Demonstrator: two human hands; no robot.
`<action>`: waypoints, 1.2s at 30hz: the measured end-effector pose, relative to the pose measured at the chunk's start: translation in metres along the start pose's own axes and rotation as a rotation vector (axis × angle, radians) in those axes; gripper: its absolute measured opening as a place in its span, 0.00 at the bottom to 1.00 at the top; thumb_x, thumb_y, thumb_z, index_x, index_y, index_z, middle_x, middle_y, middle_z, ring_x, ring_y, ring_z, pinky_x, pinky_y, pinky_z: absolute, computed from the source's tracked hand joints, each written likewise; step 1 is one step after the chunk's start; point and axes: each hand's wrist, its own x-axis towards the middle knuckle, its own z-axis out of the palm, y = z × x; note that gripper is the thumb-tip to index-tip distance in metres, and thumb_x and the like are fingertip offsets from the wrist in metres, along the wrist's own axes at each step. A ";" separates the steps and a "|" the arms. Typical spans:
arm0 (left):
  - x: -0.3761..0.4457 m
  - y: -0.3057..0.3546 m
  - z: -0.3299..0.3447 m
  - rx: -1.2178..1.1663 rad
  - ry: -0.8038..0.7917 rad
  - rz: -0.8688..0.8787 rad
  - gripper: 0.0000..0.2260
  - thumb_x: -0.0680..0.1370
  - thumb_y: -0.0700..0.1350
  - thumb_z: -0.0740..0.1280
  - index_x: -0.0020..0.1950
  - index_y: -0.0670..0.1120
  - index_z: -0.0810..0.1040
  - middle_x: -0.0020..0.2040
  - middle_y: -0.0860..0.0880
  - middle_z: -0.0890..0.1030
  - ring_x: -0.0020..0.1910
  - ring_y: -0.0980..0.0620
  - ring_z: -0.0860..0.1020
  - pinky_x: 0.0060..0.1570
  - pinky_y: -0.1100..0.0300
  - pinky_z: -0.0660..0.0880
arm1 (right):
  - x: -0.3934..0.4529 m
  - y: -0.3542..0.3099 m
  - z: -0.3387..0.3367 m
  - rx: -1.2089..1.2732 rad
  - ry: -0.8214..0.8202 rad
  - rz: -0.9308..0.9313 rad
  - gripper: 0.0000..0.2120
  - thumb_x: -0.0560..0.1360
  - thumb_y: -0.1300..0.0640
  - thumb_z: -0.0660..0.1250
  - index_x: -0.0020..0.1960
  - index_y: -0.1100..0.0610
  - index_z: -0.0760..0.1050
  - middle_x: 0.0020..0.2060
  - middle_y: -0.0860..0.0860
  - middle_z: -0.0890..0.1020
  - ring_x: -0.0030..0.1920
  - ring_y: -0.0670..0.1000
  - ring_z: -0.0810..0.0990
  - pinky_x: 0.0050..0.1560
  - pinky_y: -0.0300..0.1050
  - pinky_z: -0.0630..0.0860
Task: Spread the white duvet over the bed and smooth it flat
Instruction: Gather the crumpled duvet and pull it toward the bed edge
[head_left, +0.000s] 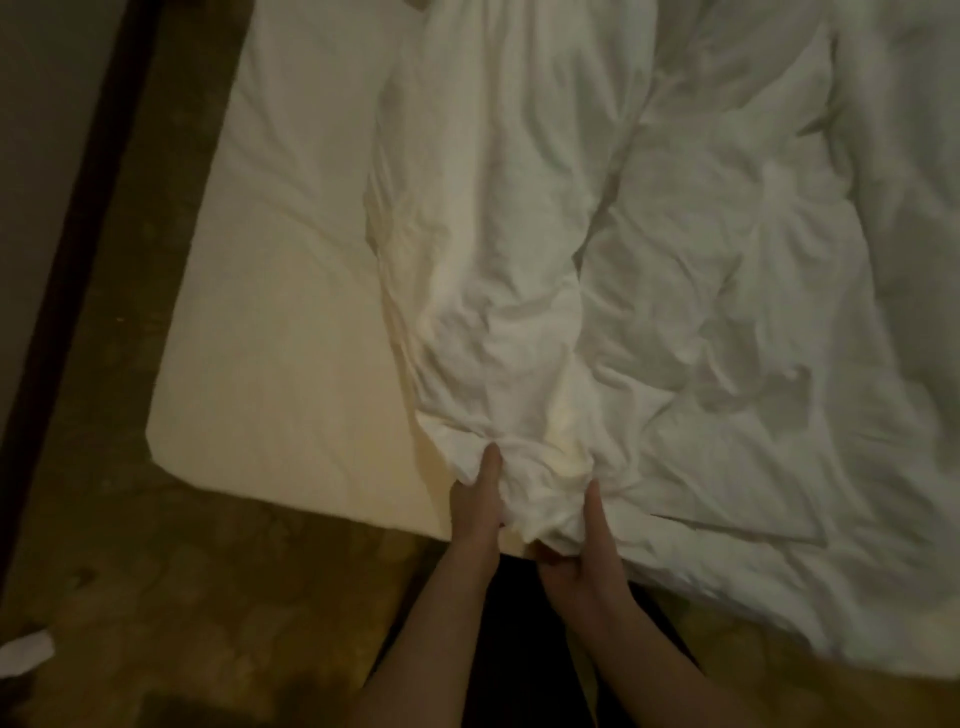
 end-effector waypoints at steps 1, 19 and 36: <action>-0.004 0.007 0.001 0.018 -0.032 0.008 0.19 0.76 0.58 0.69 0.59 0.47 0.76 0.50 0.50 0.82 0.49 0.50 0.81 0.45 0.58 0.79 | -0.003 0.000 0.014 0.048 -0.042 0.036 0.31 0.76 0.38 0.65 0.71 0.56 0.71 0.64 0.58 0.78 0.64 0.59 0.78 0.68 0.54 0.70; 0.028 0.134 -0.035 0.071 0.025 0.057 0.34 0.68 0.53 0.79 0.71 0.45 0.71 0.61 0.46 0.79 0.53 0.46 0.80 0.55 0.51 0.79 | 0.017 0.010 0.042 0.000 0.237 -0.266 0.29 0.68 0.54 0.76 0.67 0.57 0.74 0.57 0.54 0.83 0.56 0.57 0.82 0.58 0.55 0.78; 0.048 0.229 -0.056 -0.212 -0.671 -0.107 0.28 0.77 0.59 0.66 0.72 0.44 0.72 0.70 0.41 0.74 0.69 0.41 0.72 0.72 0.44 0.64 | 0.027 0.059 0.176 0.379 -0.074 -0.227 0.15 0.82 0.56 0.59 0.66 0.60 0.74 0.53 0.58 0.84 0.52 0.55 0.84 0.53 0.47 0.81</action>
